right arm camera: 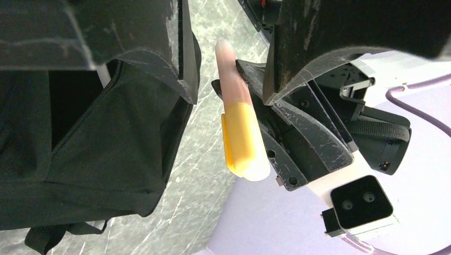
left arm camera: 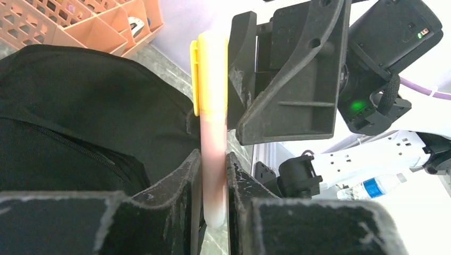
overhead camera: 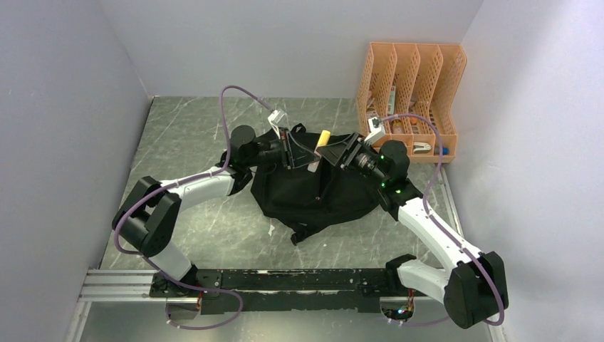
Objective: Pack the student bag
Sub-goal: Place the stationery in the student bag.
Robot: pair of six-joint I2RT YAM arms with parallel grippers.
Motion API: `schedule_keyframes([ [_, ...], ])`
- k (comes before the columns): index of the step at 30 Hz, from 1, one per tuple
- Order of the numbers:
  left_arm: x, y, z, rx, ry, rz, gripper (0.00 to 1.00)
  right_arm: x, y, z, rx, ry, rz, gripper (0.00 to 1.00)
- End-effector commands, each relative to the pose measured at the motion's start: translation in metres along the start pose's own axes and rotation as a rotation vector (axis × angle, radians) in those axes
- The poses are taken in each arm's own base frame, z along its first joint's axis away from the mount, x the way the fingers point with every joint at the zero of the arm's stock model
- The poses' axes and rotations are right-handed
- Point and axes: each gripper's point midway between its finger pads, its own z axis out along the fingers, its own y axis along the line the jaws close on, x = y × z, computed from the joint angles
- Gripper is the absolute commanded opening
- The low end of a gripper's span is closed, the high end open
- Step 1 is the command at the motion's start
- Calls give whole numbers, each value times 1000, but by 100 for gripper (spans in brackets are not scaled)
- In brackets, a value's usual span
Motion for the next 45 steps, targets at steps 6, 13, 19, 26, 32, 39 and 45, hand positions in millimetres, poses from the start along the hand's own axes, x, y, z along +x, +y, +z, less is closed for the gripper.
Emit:
schedule_keyframes([
  [6, -12, -23, 12, 89, -19, 68, 5, -2, 7, 2, -46, -2, 1, 44],
  [13, -10, -26, 14, 107, -17, 66, 5, 0, 6, 3, -46, 6, 8, 33],
  [19, -8, -24, 15, 91, -7, 58, 12, 0, 4, 3, -36, 1, 10, 9],
  [26, -9, -3, 14, -42, -4, 58, 37, -15, -3, -9, 46, -87, -13, 0],
  [32, -15, 13, 6, -178, -9, 90, 75, -35, -27, -31, 236, -215, -32, 0],
  [39, -12, 37, 6, -404, 65, 178, 75, -43, -59, -51, 428, -281, -60, 0],
  [45, 3, 55, 13, -638, 183, 337, 74, -49, -74, -68, 525, -342, -70, 0],
])
